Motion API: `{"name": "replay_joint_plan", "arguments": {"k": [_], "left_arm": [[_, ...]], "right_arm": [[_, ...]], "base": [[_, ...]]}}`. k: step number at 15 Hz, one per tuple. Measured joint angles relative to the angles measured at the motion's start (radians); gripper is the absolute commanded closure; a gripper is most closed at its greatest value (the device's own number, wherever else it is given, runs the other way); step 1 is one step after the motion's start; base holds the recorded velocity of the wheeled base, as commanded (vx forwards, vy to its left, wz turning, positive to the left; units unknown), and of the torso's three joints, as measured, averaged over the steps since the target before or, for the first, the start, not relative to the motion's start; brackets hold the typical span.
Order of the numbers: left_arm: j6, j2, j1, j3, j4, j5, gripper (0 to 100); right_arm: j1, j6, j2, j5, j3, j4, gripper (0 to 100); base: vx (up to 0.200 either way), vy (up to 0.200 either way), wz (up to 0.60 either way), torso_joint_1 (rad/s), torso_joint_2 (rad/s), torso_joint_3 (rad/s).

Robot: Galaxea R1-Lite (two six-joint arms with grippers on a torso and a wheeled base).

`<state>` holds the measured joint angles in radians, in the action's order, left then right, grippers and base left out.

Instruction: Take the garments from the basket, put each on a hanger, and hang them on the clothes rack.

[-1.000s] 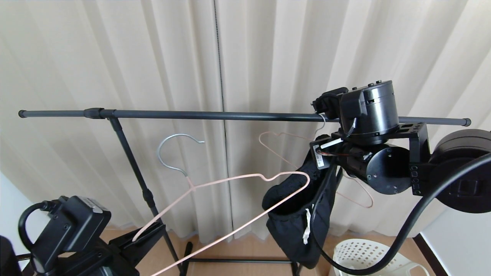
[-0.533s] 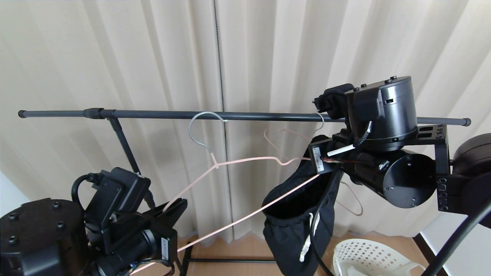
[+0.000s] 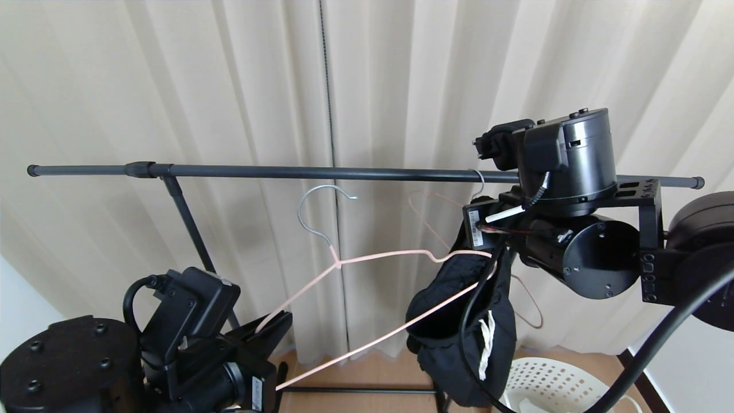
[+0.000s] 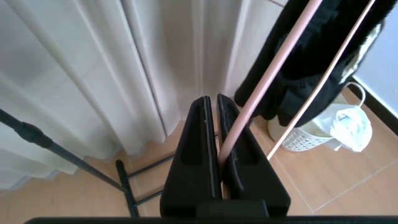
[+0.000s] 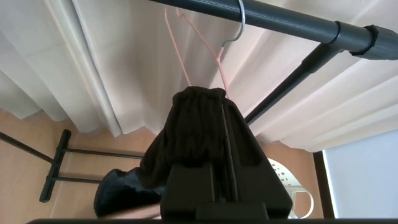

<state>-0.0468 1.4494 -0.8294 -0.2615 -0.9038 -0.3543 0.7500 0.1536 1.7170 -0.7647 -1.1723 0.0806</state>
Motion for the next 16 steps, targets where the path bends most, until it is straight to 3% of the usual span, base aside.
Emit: {"name": "replay_joint_plan", "arguments": {"k": [3, 7, 16], "left_arm": [[-0.014, -0.007, -0.007, -0.018, 0.000, -0.003, 100], [-0.053, 0.052, -0.003, -0.060, -0.001, -0.143, 100], [-0.053, 0.131, -0.019, -0.074, -0.101, -0.199, 100]], "right_arm": [[0.001, 0.003, 0.015, -0.005, -0.007, 0.000, 100], [0.005, 0.018, 0.012, -0.027, -0.003, 0.000, 100], [0.107, 0.029, -0.009, -0.095, 0.004, 0.005, 100]], "base": [[0.000, 0.000, 0.00, 0.000, 0.00, 0.000], [0.000, 0.000, 0.00, 0.000, 0.00, 0.000], [0.000, 0.000, 0.00, 0.000, 0.00, 0.000]]}}
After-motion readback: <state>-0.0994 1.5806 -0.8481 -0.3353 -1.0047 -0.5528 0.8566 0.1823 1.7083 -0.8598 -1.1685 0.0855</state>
